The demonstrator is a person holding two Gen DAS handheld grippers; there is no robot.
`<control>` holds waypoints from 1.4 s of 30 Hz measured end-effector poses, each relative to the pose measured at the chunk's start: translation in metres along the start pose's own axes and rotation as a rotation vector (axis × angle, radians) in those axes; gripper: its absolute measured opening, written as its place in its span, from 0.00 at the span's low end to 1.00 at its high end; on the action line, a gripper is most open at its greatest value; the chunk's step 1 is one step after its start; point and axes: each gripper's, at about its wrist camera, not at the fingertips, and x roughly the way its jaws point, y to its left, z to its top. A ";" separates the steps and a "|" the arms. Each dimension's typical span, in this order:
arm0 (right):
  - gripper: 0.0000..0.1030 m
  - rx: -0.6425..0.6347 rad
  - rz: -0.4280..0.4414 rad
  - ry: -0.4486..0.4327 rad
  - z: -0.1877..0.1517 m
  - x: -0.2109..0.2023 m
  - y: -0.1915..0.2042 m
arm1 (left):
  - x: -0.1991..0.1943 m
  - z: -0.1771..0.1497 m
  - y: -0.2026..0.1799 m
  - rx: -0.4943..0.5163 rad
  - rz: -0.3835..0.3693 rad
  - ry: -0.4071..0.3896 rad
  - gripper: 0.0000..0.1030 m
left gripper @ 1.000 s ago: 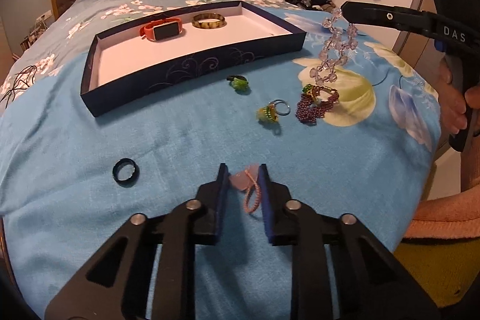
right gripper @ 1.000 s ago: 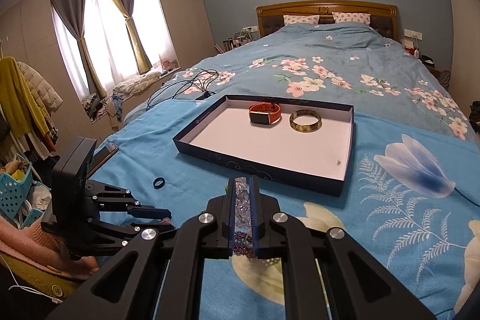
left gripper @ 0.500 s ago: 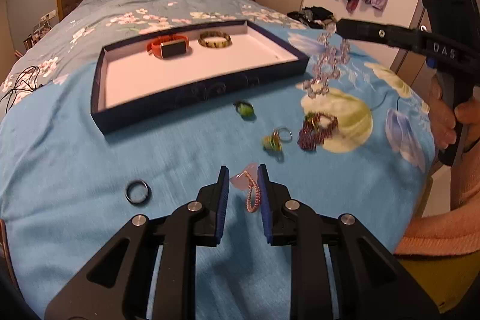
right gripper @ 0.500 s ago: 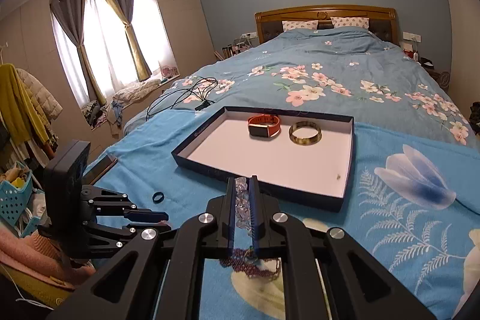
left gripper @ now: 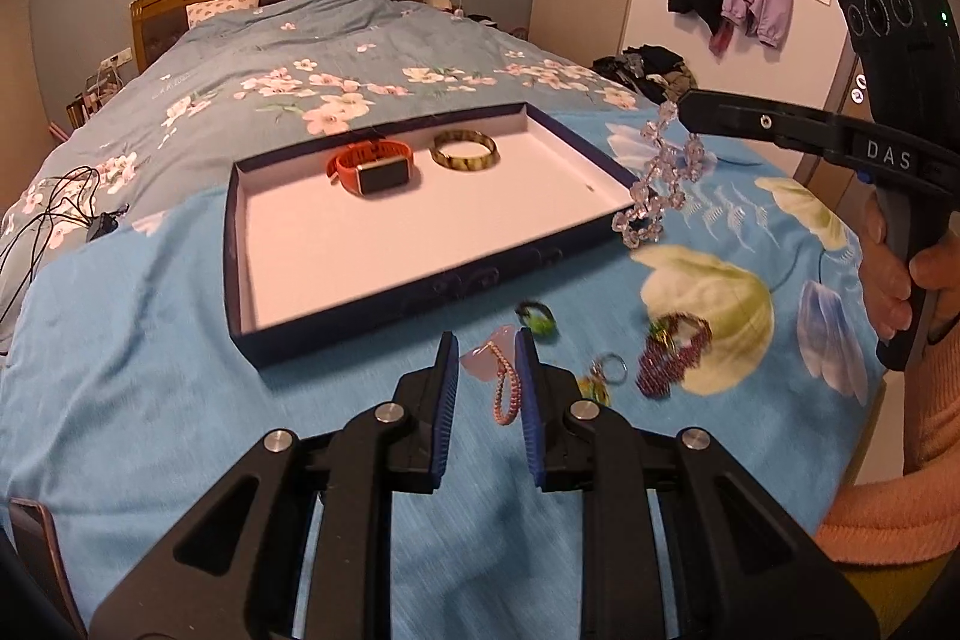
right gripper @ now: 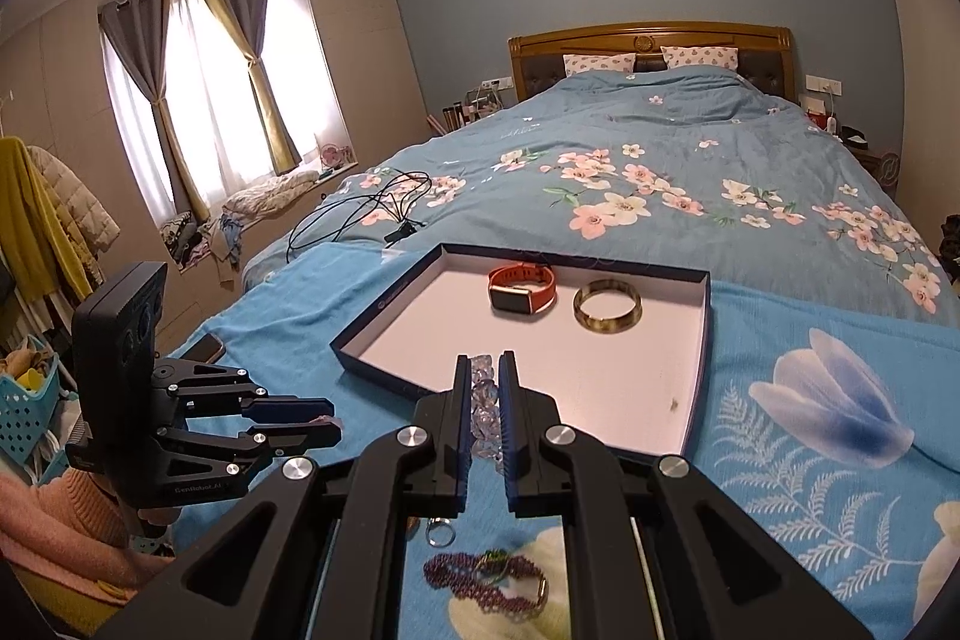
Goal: Organize jewelry
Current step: 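Place the pink hair tie in the box with the left tool while the right tool drops the bracelet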
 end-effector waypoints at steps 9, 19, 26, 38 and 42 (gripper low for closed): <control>0.07 0.008 -0.013 -0.013 0.017 0.013 -0.008 | 0.012 0.027 0.013 -0.011 0.019 -0.022 0.19; 0.07 0.034 -0.018 -0.006 0.030 0.033 -0.019 | 0.027 0.045 0.026 -0.042 0.019 -0.026 0.19; 0.07 0.041 -0.028 0.009 0.037 0.051 -0.024 | 0.045 0.058 0.032 -0.043 0.039 -0.014 0.19; 0.07 0.066 -0.029 0.044 0.043 0.082 -0.036 | 0.075 0.073 0.044 -0.065 0.052 0.026 0.19; 0.07 0.078 -0.029 0.056 0.045 0.093 -0.039 | 0.086 0.078 0.048 -0.075 0.058 0.038 0.19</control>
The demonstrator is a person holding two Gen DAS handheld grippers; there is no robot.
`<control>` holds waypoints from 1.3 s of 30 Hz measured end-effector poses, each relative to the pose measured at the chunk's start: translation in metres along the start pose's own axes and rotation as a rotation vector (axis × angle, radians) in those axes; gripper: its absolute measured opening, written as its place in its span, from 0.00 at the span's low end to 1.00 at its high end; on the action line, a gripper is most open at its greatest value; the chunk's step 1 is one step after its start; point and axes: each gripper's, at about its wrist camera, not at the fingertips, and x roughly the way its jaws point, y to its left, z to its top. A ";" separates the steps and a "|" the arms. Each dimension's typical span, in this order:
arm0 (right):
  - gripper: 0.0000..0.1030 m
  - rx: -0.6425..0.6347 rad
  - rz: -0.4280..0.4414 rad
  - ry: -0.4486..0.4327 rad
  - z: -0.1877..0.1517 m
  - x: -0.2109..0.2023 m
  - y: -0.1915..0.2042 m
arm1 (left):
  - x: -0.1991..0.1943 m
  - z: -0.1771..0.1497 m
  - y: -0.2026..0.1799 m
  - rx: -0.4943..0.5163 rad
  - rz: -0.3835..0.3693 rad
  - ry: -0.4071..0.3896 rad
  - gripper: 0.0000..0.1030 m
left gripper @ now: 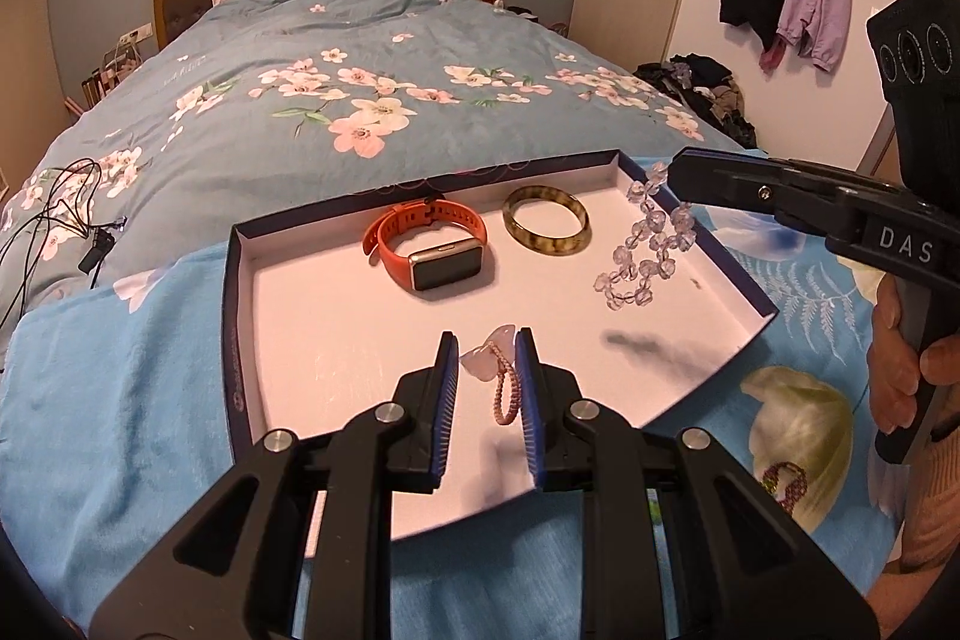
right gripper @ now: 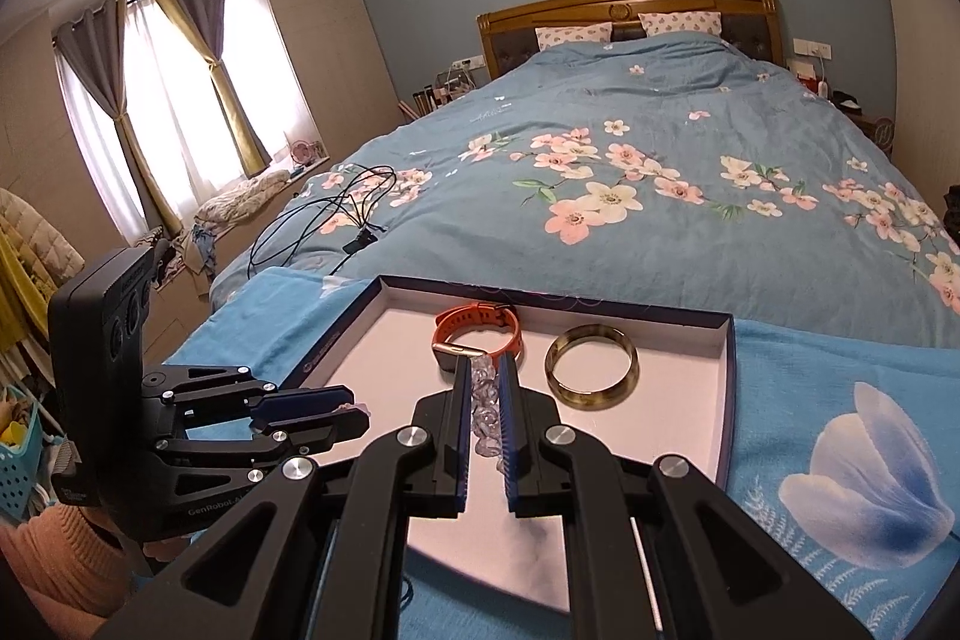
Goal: Organize jewelry
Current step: 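Place the pink hair tie in the box with the left tool while the right tool drops the bracelet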
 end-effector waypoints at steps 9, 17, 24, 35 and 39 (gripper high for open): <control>0.07 0.048 0.017 0.023 0.006 0.024 -0.010 | 0.023 0.013 0.005 -0.015 0.018 0.032 0.19; 0.07 0.023 -0.050 0.077 0.001 0.043 -0.020 | 0.050 0.018 0.006 -0.016 0.037 0.079 0.19; 0.07 0.009 -0.084 0.117 -0.005 0.052 -0.029 | 0.068 0.027 0.003 -0.015 0.048 0.098 0.19; 0.20 0.005 -0.094 0.116 -0.009 0.049 -0.027 | 0.085 0.030 0.003 -0.041 0.054 0.119 0.38; 0.24 -0.013 -0.088 0.084 -0.012 0.028 -0.021 | 0.070 0.029 0.004 -0.043 0.055 0.074 0.43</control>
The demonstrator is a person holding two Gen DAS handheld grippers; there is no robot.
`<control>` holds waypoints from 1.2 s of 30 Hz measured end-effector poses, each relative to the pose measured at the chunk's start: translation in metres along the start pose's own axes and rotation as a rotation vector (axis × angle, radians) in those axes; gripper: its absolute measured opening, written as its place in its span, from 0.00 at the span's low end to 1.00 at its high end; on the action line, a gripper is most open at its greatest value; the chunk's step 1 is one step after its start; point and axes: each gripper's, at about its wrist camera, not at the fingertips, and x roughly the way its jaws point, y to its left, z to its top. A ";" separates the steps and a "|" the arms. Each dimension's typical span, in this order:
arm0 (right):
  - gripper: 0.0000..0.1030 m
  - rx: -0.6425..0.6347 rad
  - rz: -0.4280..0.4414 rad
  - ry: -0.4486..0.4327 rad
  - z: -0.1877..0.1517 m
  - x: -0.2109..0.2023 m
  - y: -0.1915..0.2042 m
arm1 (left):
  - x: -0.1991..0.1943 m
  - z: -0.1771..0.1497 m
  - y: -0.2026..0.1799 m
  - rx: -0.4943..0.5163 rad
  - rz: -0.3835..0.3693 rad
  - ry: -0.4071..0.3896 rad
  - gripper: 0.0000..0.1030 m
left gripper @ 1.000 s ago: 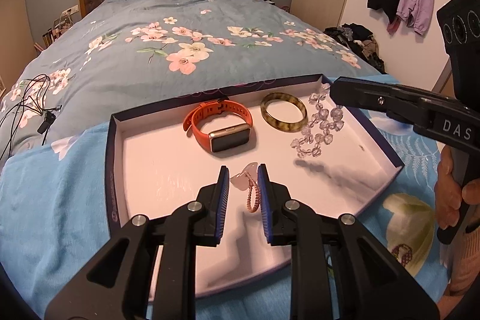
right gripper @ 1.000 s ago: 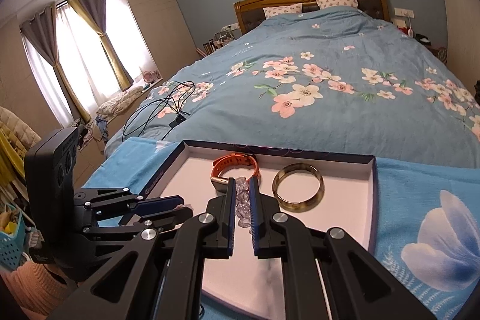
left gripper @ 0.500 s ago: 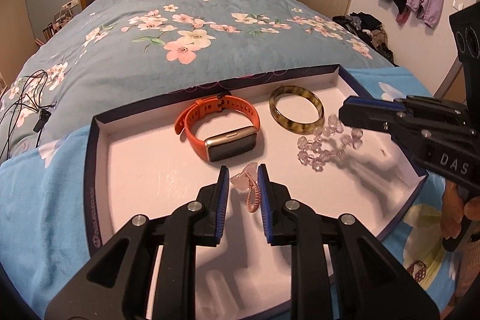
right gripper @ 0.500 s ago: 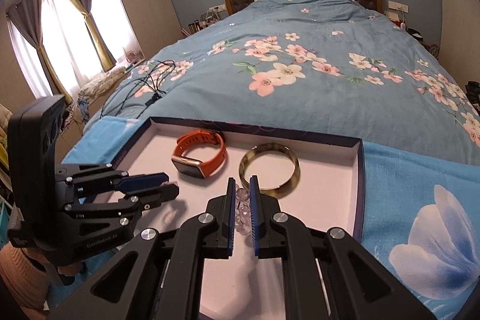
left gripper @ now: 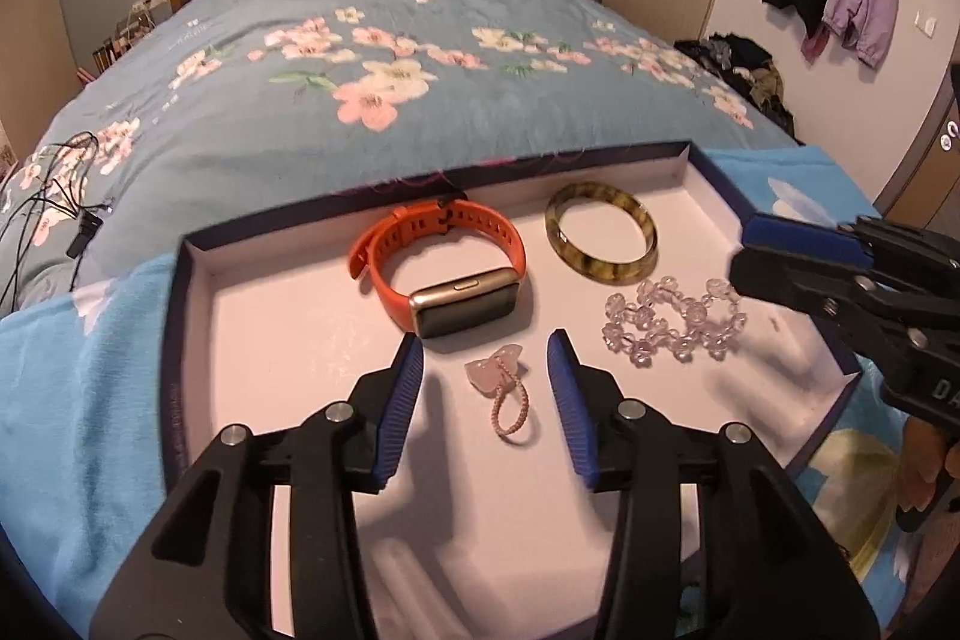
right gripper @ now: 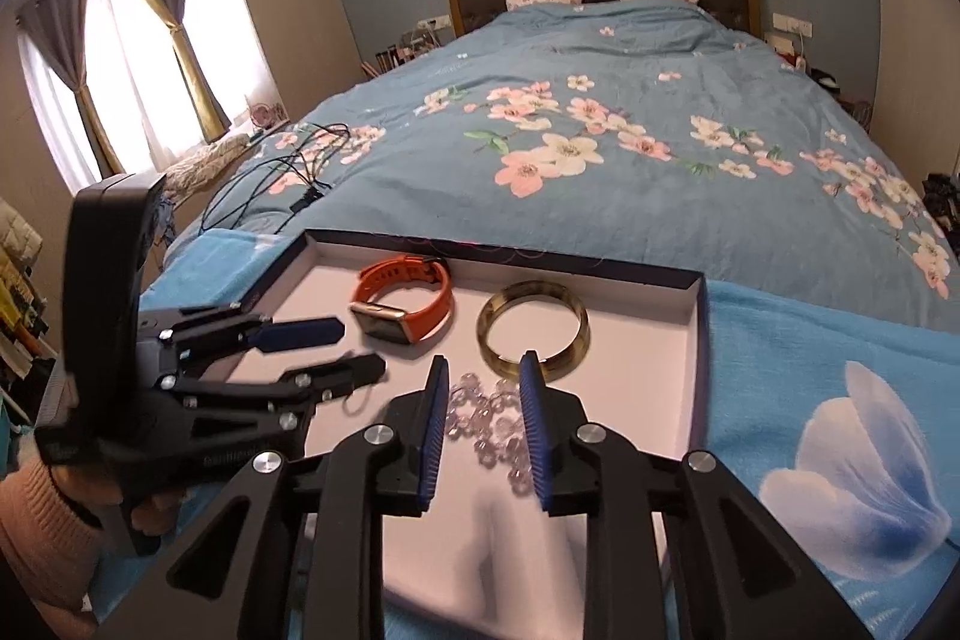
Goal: Organize jewelry
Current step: 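Place the pink hair tie in the box with the left tool while the right tool drops the bracelet, then grasp the black ring with the left tool while the right tool grasps the purple beaded necklace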
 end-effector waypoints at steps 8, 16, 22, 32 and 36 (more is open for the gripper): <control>0.31 -0.088 0.051 -0.014 -0.031 -0.046 0.022 | -0.071 -0.021 0.008 -0.011 -0.018 -0.130 0.54; 0.31 -0.183 0.015 0.099 -0.090 -0.067 0.031 | -0.129 -0.074 0.022 0.006 -0.014 -0.177 0.58; 0.27 -0.154 0.015 0.187 -0.126 -0.070 0.030 | -0.139 -0.106 0.030 -0.029 -0.035 -0.149 0.59; 0.03 -0.136 0.039 0.136 -0.131 -0.078 0.040 | -0.140 -0.126 0.027 -0.045 -0.055 -0.129 0.59; 0.03 -0.139 0.048 0.064 -0.119 -0.094 0.046 | -0.141 -0.131 0.027 -0.052 -0.054 -0.126 0.59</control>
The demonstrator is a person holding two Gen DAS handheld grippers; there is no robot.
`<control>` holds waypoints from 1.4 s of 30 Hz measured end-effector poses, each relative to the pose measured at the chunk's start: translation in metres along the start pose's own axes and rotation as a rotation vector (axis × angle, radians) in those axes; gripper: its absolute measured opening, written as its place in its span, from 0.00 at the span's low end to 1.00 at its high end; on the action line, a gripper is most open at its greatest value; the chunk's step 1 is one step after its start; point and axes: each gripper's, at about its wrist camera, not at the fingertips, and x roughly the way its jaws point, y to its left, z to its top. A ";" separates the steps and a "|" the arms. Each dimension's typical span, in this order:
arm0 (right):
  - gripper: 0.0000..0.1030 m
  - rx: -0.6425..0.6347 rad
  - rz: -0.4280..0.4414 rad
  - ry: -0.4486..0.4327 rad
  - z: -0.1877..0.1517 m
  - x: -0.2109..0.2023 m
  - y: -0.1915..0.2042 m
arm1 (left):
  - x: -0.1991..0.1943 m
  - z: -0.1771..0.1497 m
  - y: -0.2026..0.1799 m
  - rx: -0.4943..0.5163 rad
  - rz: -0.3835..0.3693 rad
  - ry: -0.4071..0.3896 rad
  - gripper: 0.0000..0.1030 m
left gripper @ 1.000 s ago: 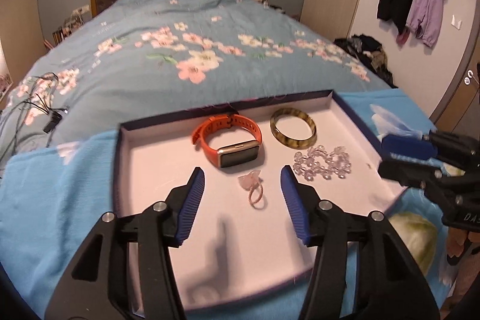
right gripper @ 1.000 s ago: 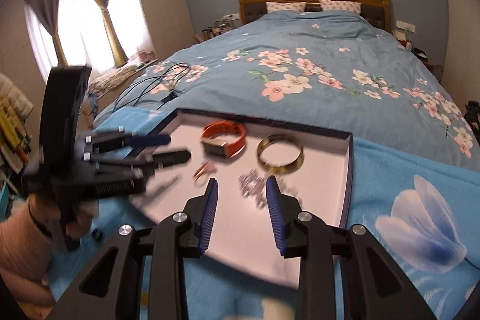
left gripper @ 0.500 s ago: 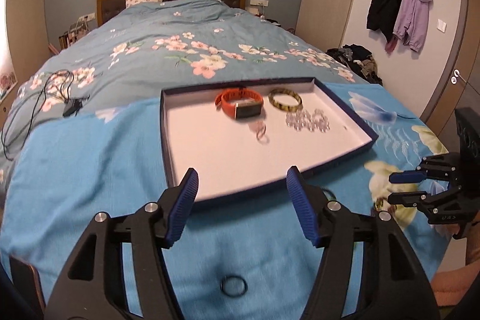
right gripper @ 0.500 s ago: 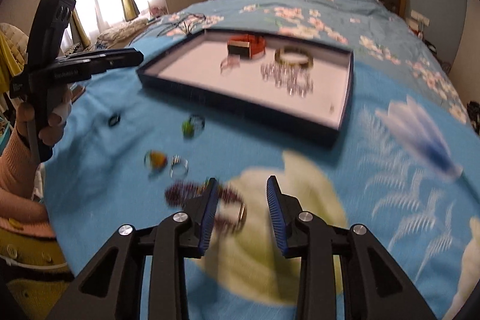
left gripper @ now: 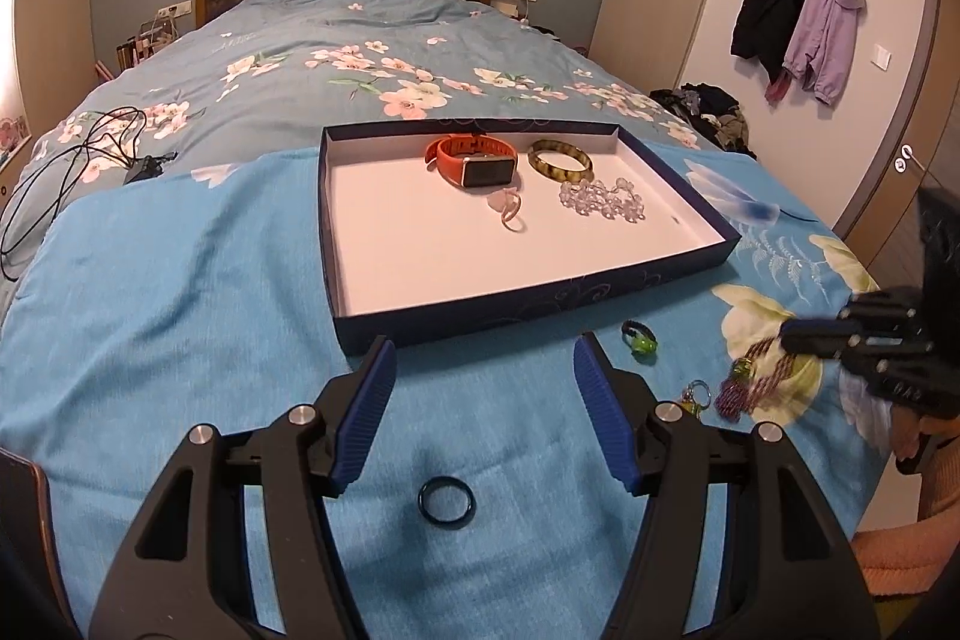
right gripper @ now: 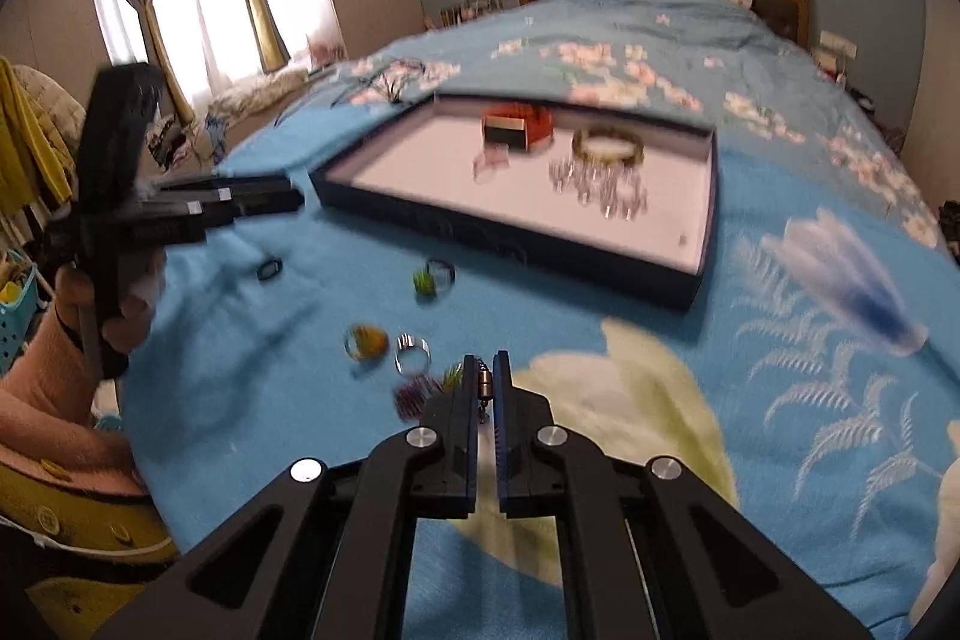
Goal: Organize jewelry
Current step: 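Grasp the black ring with the left tool while the right tool grasps the purple beaded necklace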
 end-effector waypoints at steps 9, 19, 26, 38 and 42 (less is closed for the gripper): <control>0.03 -0.016 -0.010 -0.094 0.022 -0.019 0.006 | -0.005 -0.009 -0.002 0.022 0.013 0.002 0.59; 0.03 0.017 -0.001 -0.126 0.026 -0.020 0.003 | -0.016 -0.026 0.000 0.073 0.048 0.019 0.59; 0.03 0.022 0.000 -0.126 0.026 -0.016 0.003 | -0.009 -0.040 -0.001 0.087 0.056 0.091 0.53; 0.03 0.027 0.032 -0.121 0.030 -0.009 0.005 | 0.000 -0.049 0.000 0.049 0.093 0.162 0.26; 0.03 0.030 0.041 -0.124 0.031 -0.008 0.006 | 0.001 -0.049 0.000 0.048 0.116 0.155 0.22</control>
